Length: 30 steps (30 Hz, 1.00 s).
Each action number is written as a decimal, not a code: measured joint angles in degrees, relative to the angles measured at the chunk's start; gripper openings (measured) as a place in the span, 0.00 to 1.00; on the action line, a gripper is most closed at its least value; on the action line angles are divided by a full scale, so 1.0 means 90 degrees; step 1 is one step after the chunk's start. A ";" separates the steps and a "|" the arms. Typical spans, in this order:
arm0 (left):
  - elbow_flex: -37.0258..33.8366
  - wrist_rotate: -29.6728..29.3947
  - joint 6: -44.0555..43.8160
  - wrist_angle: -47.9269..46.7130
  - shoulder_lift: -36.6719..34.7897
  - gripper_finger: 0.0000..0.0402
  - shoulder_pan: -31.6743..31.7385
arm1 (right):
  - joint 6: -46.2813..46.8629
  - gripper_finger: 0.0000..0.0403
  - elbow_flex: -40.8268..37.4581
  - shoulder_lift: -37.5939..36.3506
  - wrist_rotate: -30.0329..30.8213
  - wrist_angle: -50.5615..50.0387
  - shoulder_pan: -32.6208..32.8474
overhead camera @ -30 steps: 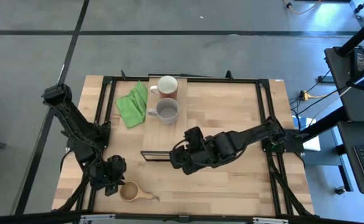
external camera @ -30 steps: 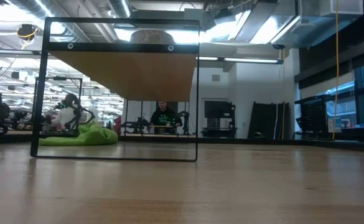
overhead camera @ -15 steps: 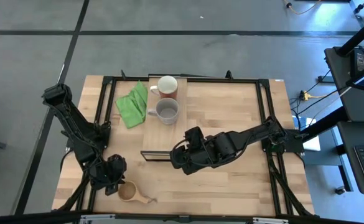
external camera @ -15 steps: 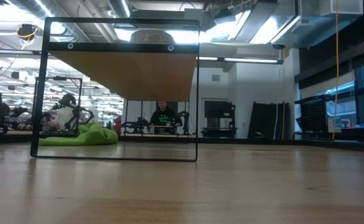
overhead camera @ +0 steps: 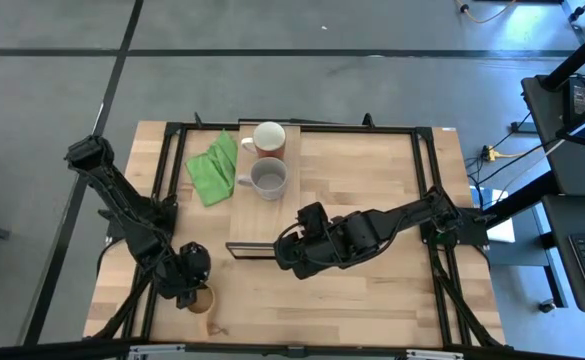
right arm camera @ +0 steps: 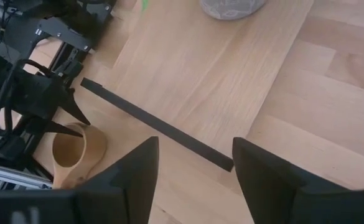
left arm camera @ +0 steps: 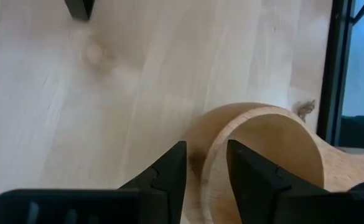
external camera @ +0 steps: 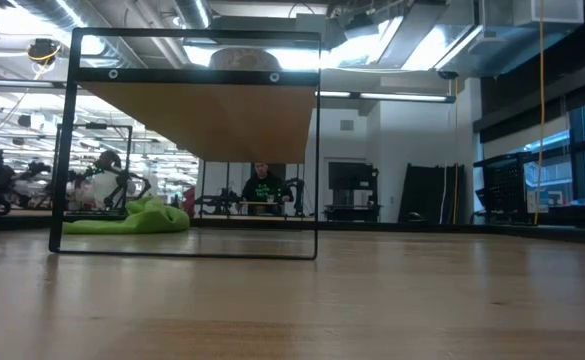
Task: Stack small to large cups/mugs on shelf
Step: Put the brown mug on the shelf
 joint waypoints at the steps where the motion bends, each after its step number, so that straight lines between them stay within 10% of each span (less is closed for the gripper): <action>1: 0.0000 -0.0007 0.0089 0.0000 0.0000 0.27 0.0049 | 0.0000 0.51 0.0000 0.0000 0.0000 -0.0015 0.0000; 18: 0.0233 -0.0119 0.1266 0.0840 -0.0349 0.27 0.0772 | 0.0012 0.51 0.0002 0.0000 0.0000 -0.0210 0.0000; 30: 0.0622 -0.0124 0.0267 0.0265 -0.0503 0.25 -0.0256 | 0.0017 0.51 0.0002 -0.0002 -0.0012 -0.0212 -0.0019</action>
